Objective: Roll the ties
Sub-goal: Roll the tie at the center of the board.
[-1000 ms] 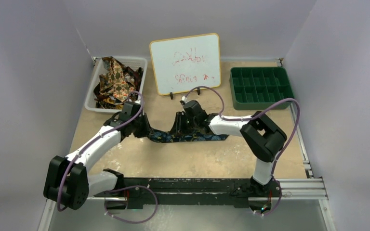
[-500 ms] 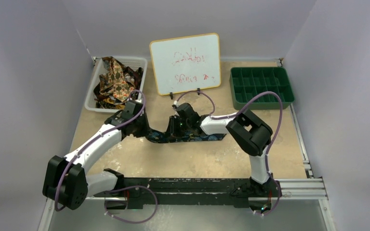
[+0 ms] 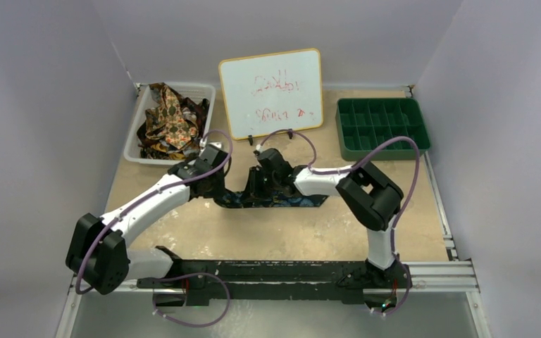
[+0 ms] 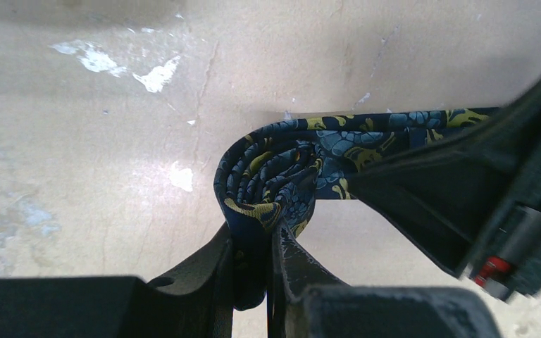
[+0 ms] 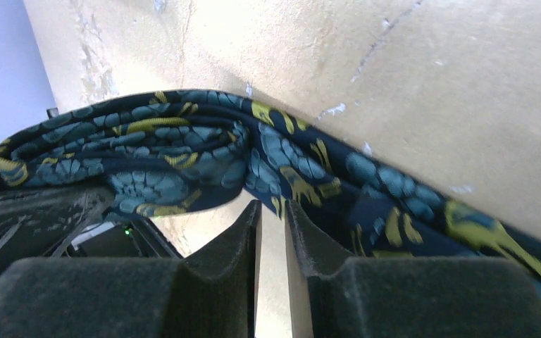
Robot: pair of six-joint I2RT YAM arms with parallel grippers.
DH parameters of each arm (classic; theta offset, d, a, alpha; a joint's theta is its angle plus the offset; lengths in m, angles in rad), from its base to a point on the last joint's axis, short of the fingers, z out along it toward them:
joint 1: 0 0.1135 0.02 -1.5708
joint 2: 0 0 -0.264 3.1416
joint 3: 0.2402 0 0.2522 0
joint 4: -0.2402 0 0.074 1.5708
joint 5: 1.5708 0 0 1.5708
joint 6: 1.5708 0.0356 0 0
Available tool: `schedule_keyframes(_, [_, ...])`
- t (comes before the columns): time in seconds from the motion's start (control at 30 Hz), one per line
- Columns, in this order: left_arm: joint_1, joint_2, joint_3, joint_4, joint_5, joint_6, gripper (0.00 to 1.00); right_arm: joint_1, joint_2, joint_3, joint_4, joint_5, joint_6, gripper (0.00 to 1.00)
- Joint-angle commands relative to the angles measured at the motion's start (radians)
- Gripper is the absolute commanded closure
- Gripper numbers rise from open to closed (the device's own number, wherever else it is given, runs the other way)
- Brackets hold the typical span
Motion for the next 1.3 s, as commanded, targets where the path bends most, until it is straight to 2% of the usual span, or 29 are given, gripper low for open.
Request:
schedule_keyframes(0.0, [-0.047,0.018,0.074,-0.05,-0.164,-0.009,1.0,-0.01,-0.118,-0.043,-0.06,0.13,0.01,0.78])
schedule_keyframes(0.43, [-0.216,0.197,0.209,-0.174,-0.386,-0.077,1.0,-0.073,-0.332,-0.218,-0.117,0.362,0.117,0.77])
schedule_keyframes(0.67, [-0.286,0.304,0.292,-0.211,-0.445,-0.096,1.0,-0.181,-0.449,-0.319,-0.089,0.346,0.129,0.77])
schedule_keyframes(0.9, [-0.349,0.422,0.365,-0.227,-0.454,-0.101,1.0,-0.232,-0.497,-0.366,-0.086,0.315,0.122,0.76])
schedule_keyframes(1.03, [-0.369,0.488,0.42,-0.221,-0.414,-0.086,0.92,-0.247,-0.509,-0.379,-0.072,0.289,0.108,0.75])
schedule_keyframes(1.17, [-0.376,0.52,0.437,-0.158,-0.306,-0.054,0.74,-0.258,-0.515,-0.39,-0.064,0.269,0.102,0.74])
schedule_keyframes(1.27, [-0.376,0.518,0.43,-0.108,-0.234,-0.048,0.66,-0.264,-0.523,-0.396,-0.061,0.26,0.095,0.73])
